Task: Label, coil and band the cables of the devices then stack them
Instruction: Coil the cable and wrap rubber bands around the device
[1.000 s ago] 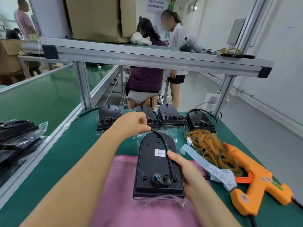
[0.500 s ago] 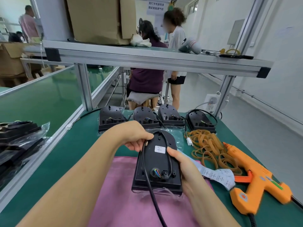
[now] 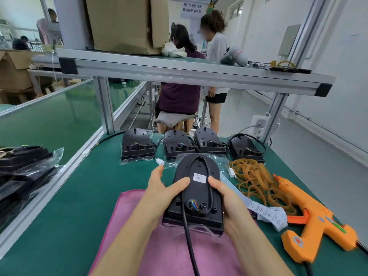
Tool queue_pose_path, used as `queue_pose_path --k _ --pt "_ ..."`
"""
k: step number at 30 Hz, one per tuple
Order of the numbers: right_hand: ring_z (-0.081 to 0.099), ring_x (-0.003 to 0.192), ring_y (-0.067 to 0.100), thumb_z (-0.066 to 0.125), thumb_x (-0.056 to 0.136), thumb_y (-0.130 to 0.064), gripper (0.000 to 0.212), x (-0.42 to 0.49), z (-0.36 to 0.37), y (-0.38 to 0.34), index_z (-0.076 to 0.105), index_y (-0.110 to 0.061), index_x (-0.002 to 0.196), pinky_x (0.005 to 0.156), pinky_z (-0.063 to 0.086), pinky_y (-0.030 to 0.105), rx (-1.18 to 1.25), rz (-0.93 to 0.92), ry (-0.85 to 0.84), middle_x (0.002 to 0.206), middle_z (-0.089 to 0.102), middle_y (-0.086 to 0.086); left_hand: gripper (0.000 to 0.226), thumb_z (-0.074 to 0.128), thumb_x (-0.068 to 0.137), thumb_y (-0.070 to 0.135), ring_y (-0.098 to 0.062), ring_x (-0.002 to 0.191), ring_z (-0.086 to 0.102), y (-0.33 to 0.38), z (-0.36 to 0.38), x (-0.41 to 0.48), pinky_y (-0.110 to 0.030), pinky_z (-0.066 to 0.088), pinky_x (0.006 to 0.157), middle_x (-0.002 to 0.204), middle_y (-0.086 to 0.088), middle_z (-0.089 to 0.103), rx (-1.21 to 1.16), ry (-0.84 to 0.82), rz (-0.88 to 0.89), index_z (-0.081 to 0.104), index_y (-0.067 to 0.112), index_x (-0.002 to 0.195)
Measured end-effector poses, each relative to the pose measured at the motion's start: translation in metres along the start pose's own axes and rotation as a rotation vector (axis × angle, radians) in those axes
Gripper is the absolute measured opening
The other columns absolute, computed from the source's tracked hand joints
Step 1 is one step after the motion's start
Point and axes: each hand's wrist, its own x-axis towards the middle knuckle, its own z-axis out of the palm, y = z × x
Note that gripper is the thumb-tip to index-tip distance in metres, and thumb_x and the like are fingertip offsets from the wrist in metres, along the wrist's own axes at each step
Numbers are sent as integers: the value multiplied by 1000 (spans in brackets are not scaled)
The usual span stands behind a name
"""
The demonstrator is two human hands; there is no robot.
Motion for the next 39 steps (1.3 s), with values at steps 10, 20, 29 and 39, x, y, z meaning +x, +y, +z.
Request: queue_pose_path --k 10,20,29,39 --pt "68 101 21 61 83 -51 45 -15 1 -17 68 -16 111 95 51 44 -673 -203 163 108 73 2 38 74 65 35 -28 82 74 -19 -7 -1 -39 61 70 101 -17 74 -459 -285 -233 79 8 91" --pt "34 138 18 60 78 -13 30 -50 2 9 69 -34 98 110 29 31 -1541 -1278 -241 130 55 -6 42 75 62 36 -29 76 73 -14 -7 10 -33 58 59 100 -21 73 -517 -245 -264 79 5 90" --pt "32 139 25 60 88 -37 18 -46 -5 19 74 -33 99 107 34 39 -1742 -1460 -296 139 45 -6 61 74 66 36 -36 96 66 -15 -10 11 -45 53 90 111 -25 69 -565 -223 -319 68 -2 114" --pt "64 104 14 58 91 -19 18 -50 -13 23 74 -11 87 95 45 33 -484 -545 213 98 74 -1 57 74 67 36 -37 104 68 -21 -16 15 -51 53 93 111 -20 71 -624 -154 -242 69 4 114"
